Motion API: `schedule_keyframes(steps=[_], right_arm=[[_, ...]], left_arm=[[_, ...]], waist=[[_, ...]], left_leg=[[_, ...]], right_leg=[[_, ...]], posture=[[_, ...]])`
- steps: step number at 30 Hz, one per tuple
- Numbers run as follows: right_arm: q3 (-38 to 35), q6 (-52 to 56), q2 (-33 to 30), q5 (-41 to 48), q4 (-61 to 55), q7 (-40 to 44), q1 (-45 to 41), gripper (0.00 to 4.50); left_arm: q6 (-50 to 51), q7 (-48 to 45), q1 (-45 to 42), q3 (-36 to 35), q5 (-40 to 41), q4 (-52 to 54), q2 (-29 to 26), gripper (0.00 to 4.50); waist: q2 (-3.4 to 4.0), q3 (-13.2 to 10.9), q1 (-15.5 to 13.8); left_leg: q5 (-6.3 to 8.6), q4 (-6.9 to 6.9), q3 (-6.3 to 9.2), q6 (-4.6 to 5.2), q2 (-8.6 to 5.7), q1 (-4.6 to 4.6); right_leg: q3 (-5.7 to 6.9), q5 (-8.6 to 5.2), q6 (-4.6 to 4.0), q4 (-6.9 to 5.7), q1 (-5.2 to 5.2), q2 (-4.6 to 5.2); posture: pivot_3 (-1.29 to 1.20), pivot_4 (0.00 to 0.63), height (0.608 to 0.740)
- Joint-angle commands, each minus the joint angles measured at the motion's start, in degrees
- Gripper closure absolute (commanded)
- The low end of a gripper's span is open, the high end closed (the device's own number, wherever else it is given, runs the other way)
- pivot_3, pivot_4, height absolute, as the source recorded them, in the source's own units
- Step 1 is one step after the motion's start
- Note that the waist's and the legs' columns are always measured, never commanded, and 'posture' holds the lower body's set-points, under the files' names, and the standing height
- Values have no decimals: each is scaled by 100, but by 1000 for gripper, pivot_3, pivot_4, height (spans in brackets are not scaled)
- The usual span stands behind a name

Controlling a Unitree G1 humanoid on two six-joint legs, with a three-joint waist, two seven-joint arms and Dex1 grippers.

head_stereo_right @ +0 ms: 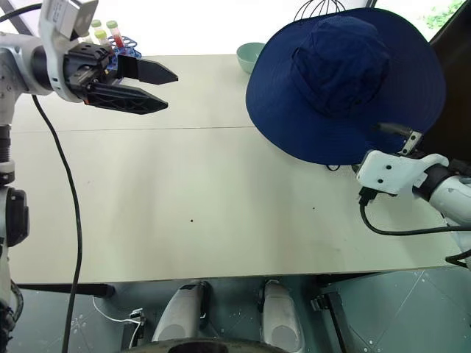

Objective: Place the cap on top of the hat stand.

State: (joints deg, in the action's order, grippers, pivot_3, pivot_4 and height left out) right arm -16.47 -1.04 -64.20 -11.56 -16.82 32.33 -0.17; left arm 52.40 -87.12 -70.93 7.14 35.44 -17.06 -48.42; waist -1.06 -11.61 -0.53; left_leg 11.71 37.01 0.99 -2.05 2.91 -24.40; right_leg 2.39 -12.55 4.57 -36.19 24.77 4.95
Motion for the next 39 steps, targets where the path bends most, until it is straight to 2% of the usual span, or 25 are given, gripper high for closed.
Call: schedule_keyframes(steps=[1,10,13,16,20,25,34,39], right_arm=[[186,-517,-12,-603,414,-369,-225,0],[492,-812,209,-943,868,-539,-601,0],[538,-258,753,-441,889,-426,-903,836],[275,472,1390,759,449,-28,-1125,2330],[-12,1102,1656,1765,-249,375,-1128,4339],[-243,1901,1789,2503,-760,424,-1178,4437],[-116,1932,1428,1896,-688,345,-1013,4437],[-287,1980,1279,1946,-803,596,-821,4437]], left_arm=[[52,82,-177,-248,24,100,-8,59],[-51,197,-257,-289,-28,15,63,59],[-107,238,-259,-321,-61,-15,111,0],[-171,253,-298,-311,-107,-92,151,0],[-177,268,-335,-344,-144,-165,204,0],[-229,267,-333,-332,-159,-181,236,0],[-312,301,-416,-358,-222,-316,344,0],[-350,346,-391,-381,-251,-309,371,0]], waist=[[0,0,-8],[-1,0,10],[-2,0,22],[1,-1,29],[2,-2,11],[1,-1,-10],[1,-1,-11],[1,-1,-11]], left_leg=[[0,0,0,0,0,0],[1,0,0,3,0,0],[2,0,0,3,1,1],[2,0,1,4,1,2],[2,0,1,5,1,0],[2,2,1,5,1,2],[2,2,0,5,1,1],[3,2,1,6,1,1]], right_leg=[[0,0,0,0,0,0],[-2,0,0,0,0,-2],[-2,0,0,0,-1,-3],[-3,9,-12,-1,-2,-5],[-4,14,-17,-4,-1,-5],[-4,13,-18,-4,-3,-5],[-4,13,-18,-3,-3,-5],[-4,13,-18,-3,-2,-5]], posture=[[0,150,735],[0,150,735],[0,150,735],[0,150,735],[0,150,735],[0,150,735],[0,150,735],[0,150,735]])
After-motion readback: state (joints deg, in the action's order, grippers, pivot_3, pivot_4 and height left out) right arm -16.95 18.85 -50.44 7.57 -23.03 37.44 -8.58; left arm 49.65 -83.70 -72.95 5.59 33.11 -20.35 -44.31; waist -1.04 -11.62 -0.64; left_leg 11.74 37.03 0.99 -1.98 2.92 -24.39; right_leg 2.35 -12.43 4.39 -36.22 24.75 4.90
